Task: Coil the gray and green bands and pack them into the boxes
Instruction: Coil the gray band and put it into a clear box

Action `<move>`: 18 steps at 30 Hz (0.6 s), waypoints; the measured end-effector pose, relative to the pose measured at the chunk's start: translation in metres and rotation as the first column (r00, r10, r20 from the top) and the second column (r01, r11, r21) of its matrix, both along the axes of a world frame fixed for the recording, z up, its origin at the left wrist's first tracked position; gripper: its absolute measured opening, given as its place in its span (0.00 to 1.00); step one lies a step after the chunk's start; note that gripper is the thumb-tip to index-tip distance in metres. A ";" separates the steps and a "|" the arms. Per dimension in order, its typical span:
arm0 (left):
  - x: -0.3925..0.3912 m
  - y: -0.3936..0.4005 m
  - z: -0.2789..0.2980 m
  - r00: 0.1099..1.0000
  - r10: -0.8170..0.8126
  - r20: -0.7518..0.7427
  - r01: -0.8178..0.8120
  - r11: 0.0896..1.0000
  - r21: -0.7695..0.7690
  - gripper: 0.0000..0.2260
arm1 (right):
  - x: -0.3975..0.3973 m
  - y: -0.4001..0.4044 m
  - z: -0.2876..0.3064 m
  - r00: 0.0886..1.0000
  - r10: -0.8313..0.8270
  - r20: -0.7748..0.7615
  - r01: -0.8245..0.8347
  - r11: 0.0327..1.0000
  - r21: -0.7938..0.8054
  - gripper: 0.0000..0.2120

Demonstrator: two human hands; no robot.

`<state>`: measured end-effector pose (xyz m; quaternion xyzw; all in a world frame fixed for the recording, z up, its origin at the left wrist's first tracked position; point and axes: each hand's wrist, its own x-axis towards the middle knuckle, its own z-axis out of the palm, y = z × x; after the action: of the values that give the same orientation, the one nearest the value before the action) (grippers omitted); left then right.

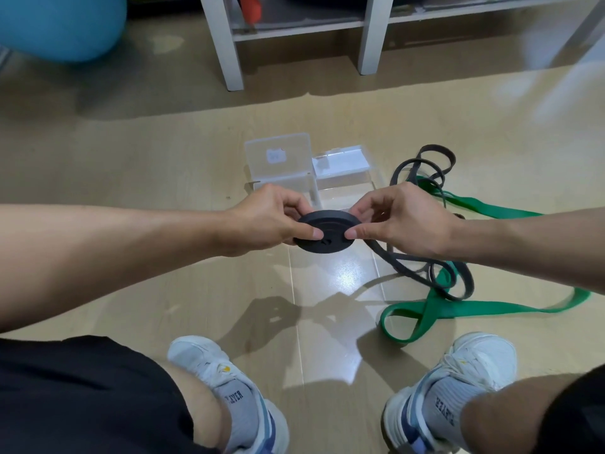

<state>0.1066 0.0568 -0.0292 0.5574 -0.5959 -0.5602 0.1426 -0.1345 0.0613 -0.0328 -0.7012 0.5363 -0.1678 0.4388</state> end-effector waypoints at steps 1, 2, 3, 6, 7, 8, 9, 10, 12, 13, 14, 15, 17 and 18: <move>0.000 0.000 0.000 1.000 -0.007 0.002 0.007 1.000 0.002 0.06 | 0.001 0.001 0.000 1.000 -0.009 -0.023 0.008 1.000 -0.026 0.06; -0.002 0.001 0.001 1.000 -0.020 0.021 0.020 1.000 -0.004 0.07 | 0.002 0.002 0.000 0.999 -0.009 -0.044 0.007 0.999 -0.052 0.05; -0.004 0.001 0.002 0.997 -0.040 0.058 0.042 0.999 -0.025 0.09 | 0.004 0.004 0.001 0.998 -0.001 -0.062 -0.004 0.997 -0.075 0.04; -0.011 0.001 0.007 0.977 -0.117 0.177 0.141 0.981 -0.131 0.09 | 0.010 0.008 0.002 0.994 0.049 -0.097 -0.060 0.993 -0.107 0.04; -0.013 0.001 0.007 0.972 -0.130 0.196 0.162 0.975 -0.155 0.06 | 0.011 0.009 0.002 0.995 0.047 -0.089 -0.057 0.992 -0.108 0.04; -0.015 0.001 0.007 0.970 -0.131 0.204 0.167 0.971 -0.171 0.04 | 0.012 0.009 0.002 0.998 0.035 -0.059 -0.041 0.994 -0.103 0.06; -0.015 0.001 0.007 0.972 -0.121 0.200 0.157 0.971 -0.178 0.04 | 0.012 0.008 0.002 1.000 0.018 -0.012 -0.019 0.996 -0.087 0.08; -0.015 0.001 0.005 0.978 -0.101 0.181 0.132 0.976 -0.171 0.03 | 0.011 0.007 0.003 0.999 0.003 0.035 0.000 0.998 -0.064 0.11; -0.012 0.002 0.002 0.993 -0.040 0.109 0.053 0.992 -0.118 0.03 | 0.008 0.001 0.005 0.997 -0.002 0.075 0.005 0.999 -0.044 0.14; -0.009 0.002 0.001 0.998 -0.010 0.070 0.016 0.996 -0.085 0.04 | 0.005 -0.001 0.006 0.998 0.003 0.069 0.000 0.999 -0.045 0.14; -0.007 0.002 0.001 0.999 0.015 0.034 -0.013 0.998 -0.060 0.04 | 0.003 -0.002 0.006 0.998 0.006 0.060 -0.004 0.999 -0.041 0.14; -0.004 0.002 0.000 0.999 0.035 0.002 -0.035 0.999 -0.038 0.05 | 0.001 -0.002 0.006 0.999 0.004 0.053 -0.003 1.000 -0.030 0.14; -0.001 0.003 0.000 0.998 0.047 -0.042 -0.047 0.999 -0.002 0.05 | 0.000 0.000 0.005 0.999 -0.010 0.047 0.010 1.000 -0.012 0.14; 0.000 0.004 0.000 0.998 0.039 -0.051 -0.039 0.999 0.012 0.06 | 0.000 0.001 0.004 0.999 -0.013 0.045 0.013 1.000 -0.016 0.13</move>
<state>0.1067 0.0604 -0.0291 0.5551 -0.5780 -0.5747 0.1657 -0.1344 0.0624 -0.0290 -0.6973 0.5296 -0.1905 0.4439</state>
